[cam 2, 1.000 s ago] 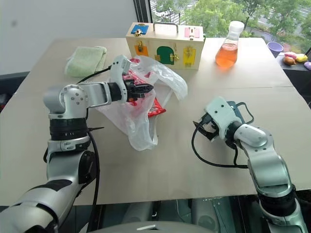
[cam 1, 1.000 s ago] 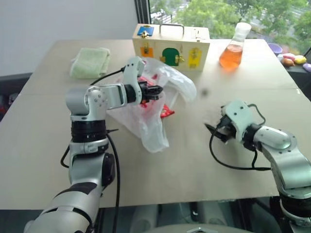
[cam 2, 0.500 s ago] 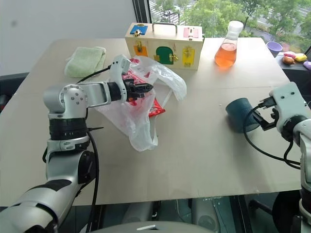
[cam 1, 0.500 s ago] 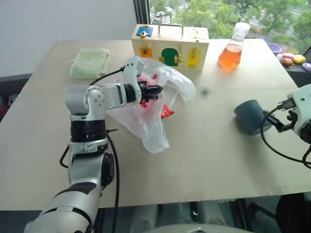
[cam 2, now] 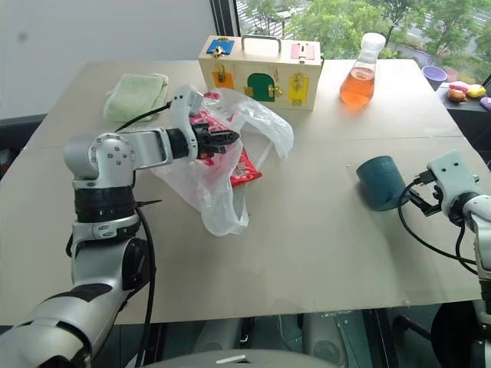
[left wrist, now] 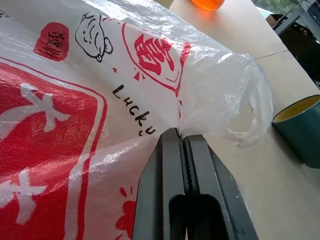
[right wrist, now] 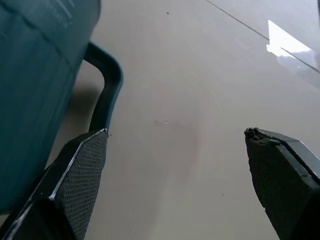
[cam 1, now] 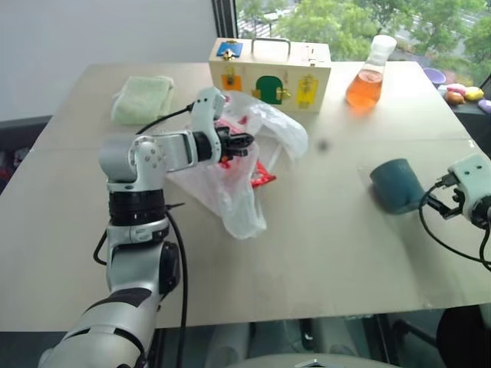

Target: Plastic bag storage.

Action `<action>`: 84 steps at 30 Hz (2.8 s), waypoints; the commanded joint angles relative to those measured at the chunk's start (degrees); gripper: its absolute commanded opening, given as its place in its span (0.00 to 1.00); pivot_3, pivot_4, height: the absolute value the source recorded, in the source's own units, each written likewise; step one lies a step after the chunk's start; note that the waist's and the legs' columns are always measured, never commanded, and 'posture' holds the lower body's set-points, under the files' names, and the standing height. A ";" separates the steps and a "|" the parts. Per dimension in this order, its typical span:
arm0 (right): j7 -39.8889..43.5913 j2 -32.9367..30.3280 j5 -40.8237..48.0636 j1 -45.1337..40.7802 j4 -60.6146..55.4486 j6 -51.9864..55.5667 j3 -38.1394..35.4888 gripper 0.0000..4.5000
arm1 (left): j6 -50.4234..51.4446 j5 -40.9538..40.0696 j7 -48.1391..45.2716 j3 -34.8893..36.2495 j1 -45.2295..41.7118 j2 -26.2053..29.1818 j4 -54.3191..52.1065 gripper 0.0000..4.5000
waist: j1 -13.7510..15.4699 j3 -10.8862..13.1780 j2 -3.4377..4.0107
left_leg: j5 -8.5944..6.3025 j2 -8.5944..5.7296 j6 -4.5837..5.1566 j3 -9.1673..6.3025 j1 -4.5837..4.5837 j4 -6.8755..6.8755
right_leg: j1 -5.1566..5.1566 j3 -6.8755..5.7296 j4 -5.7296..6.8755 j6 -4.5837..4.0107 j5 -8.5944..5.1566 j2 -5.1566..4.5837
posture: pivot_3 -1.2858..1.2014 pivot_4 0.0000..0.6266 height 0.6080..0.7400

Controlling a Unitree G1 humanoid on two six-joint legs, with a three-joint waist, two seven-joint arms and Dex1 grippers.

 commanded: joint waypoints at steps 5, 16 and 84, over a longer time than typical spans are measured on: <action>-1.52 3.04 5.03 -1.49 -5.92 12.27 1.60 0.98 | -0.29 -0.73 0.10 0.93 -0.31 0.66 -2.16 0.00 | 0.09 0.00 0.01 | 0.00 -0.01 0.00 -0.01 -0.01 0.01 | 0.00 0.00 0.01 0.00 0.00 -0.01 | 0.52 0.24 1.00; -3.97 5.70 7.29 -2.11 -6.82 13.78 2.24 0.00 | -0.53 -0.70 -0.16 0.77 -0.26 1.00 -2.24 0.00 | 0.10 -0.03 -0.01 | -0.07 -0.02 0.11 -0.01 0.03 0.11 | 0.05 0.00 0.07 0.03 0.02 -0.01 | 0.52 0.24 1.00; -29.72 41.57 7.57 -27.98 -3.55 5.36 19.76 0.98 | -0.97 -9.65 -3.36 4.53 1.24 7.29 -7.92 0.00 | -1.72 -0.09 -0.10 | 0.03 -0.06 -0.03 -0.01 -0.04 -0.07 | -0.58 0.41 0.70 -0.09 0.08 0.01 | 0.52 0.24 1.00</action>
